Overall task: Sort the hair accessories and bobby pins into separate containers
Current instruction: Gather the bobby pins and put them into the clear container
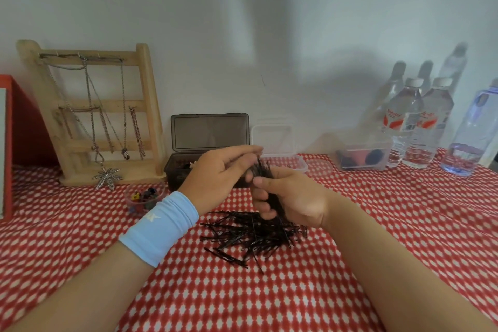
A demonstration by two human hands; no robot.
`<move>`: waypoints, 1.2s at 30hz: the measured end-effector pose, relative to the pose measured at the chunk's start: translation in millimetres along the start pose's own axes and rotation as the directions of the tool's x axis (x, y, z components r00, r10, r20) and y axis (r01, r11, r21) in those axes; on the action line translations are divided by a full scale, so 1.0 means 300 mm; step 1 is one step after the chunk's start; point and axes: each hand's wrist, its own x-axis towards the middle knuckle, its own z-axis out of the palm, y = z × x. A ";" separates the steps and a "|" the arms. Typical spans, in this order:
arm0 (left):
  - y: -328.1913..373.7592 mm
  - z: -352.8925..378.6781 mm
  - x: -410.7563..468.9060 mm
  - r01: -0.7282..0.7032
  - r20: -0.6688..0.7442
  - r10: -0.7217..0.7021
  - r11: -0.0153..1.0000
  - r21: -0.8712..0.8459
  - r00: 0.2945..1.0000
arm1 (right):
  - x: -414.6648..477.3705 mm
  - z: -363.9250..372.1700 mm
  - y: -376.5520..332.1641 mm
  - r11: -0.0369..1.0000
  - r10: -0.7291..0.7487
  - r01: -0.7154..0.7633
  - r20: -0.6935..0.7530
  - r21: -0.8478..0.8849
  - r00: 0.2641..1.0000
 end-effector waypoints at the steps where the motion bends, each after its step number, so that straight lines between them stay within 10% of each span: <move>1: -0.001 -0.001 0.000 0.014 0.034 -0.015 0.999 0.035 0.999 | 0.001 -0.001 -0.002 0.999 -0.006 0.008 -0.040 0.045 0.999; 5: -0.017 0.006 -0.004 0.082 0.285 -0.099 0.994 0.071 0.953 | -0.002 -0.004 -0.002 1.000 0.019 -0.018 -0.075 0.024 0.997; 10: 0.009 0.014 -0.002 0.044 0.149 -0.039 0.998 -0.034 0.988 | -0.010 -0.002 -0.008 0.999 0.048 -0.048 -0.027 -0.006 0.998; 16: -0.003 0.008 -0.008 -0.034 0.329 -0.022 0.986 0.164 0.944 | -0.001 0.003 0.012 0.994 0.072 -0.073 -0.023 -0.077 0.997; 21: 0.006 -0.020 0.000 -0.132 0.316 0.012 0.922 0.364 0.949 | 0.000 0.000 0.011 0.994 0.098 -0.099 -0.028 -0.037 0.995; 27: -0.007 0.024 -0.004 0.116 0.142 -0.107 0.992 -0.055 0.984 | -0.002 -0.011 -0.025 0.974 -0.058 0.085 -0.131 0.209 0.990; 36: 0.014 0.080 -0.024 0.201 0.024 -0.211 0.954 0.221 0.977 | 0.023 -0.008 -0.028 0.792 -0.157 0.329 -0.349 0.515 0.924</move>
